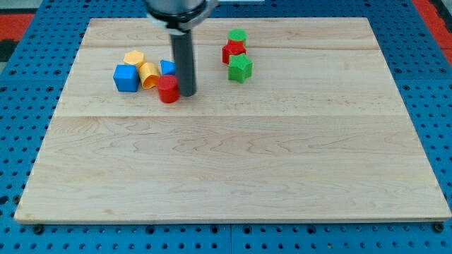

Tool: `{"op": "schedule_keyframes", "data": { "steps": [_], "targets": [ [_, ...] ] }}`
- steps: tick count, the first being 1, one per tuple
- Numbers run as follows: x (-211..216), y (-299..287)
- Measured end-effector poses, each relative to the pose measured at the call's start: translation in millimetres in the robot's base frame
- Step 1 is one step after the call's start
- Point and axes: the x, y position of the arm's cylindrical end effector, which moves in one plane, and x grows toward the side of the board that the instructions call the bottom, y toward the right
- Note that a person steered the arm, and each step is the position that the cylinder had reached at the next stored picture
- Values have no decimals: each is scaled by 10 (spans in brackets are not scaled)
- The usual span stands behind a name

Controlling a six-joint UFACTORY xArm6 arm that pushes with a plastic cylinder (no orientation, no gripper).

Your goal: Push the green star and red star into the group of blocks

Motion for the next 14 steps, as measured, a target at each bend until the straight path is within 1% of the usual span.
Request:
{"op": "schedule_keyframes", "data": {
  "steps": [1,2,3,4,5,6,7,8,9,10,11,12,14],
  "targets": [
    [13,-310],
    [215,-287],
    [342,782],
    [-42,1605],
    [-413,1585],
    [-506,1193],
    [-705,694],
    [-832,351],
    [-941,377],
    [-1220,315],
    [-1172,58],
    [-990,-4],
    [-754,1090]
  ]
}}
